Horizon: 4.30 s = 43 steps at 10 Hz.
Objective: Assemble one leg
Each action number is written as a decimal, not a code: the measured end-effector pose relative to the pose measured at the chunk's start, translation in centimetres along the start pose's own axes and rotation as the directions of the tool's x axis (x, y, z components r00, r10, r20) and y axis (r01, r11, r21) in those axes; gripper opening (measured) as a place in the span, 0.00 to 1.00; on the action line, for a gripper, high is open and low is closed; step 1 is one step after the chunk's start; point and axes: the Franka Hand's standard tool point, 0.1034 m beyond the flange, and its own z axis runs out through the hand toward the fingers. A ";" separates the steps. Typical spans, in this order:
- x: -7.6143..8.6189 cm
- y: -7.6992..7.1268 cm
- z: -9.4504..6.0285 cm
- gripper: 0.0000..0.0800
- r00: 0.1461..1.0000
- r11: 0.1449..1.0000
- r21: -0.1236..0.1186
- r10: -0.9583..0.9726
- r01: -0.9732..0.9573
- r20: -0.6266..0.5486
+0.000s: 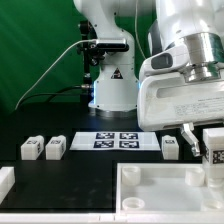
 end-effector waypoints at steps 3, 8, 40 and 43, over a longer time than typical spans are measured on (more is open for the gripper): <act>-0.3 0.7 0.9 0.36 1.000 1.000 -0.005 0.009 -0.009 0.008; -0.2 1.1 1.6 0.36 1.000 1.000 -0.008 0.015 -0.014 0.010; 1.6 1.0 3.0 0.81 0.867 0.986 -0.013 0.154 -0.168 0.474; 0.2 1.0 3.6 0.66 0.852 0.984 -0.023 0.164 -0.176 0.497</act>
Offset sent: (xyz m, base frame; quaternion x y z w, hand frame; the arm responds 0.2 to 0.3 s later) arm 0.0092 -0.0022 -0.0119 -0.0006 0.0137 0.0069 0.9999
